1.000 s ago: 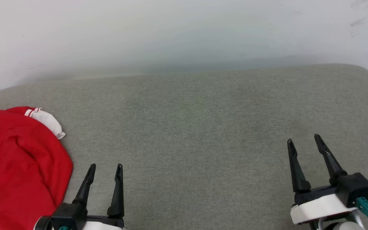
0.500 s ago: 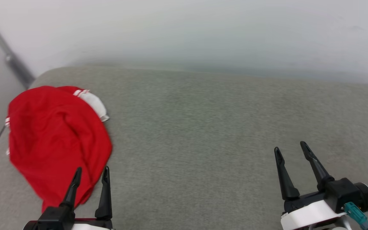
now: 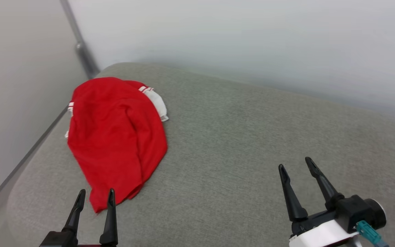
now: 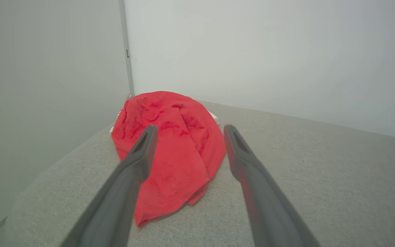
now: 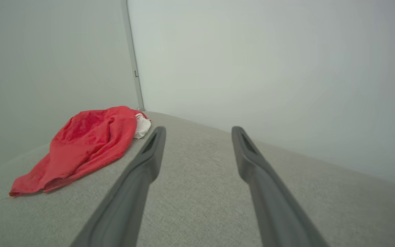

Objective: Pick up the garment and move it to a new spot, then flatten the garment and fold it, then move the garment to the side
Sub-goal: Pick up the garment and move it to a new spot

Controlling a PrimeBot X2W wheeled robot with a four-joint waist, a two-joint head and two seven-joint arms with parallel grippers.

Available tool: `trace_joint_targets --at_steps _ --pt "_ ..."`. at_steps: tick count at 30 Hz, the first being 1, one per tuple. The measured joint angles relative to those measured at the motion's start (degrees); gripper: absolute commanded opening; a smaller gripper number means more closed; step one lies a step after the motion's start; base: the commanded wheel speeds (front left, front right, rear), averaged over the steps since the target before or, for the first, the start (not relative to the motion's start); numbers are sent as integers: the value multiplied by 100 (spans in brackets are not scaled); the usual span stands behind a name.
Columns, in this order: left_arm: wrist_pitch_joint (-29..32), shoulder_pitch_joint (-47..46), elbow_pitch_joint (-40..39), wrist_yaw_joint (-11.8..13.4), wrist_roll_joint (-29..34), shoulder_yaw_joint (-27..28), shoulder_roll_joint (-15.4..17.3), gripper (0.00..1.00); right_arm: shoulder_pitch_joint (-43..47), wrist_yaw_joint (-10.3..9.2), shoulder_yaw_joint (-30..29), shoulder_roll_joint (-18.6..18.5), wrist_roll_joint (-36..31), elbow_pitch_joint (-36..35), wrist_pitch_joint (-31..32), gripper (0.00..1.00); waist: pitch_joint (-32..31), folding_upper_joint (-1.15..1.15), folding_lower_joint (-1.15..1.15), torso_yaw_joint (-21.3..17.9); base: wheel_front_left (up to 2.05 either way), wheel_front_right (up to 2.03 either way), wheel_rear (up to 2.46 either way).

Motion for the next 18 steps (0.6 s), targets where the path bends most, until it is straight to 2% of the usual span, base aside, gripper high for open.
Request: trace_joint_targets --at_steps 8,18 --pt "0 42 -49 40 -46 62 1 100 53 0 109 1 8 18 0 100 -52 0 0 338 0 0 0" --pt "0 64 -70 37 -89 67 1 100 63 0 133 1 -33 19 0 100 -66 0 0 439 0 0 0"
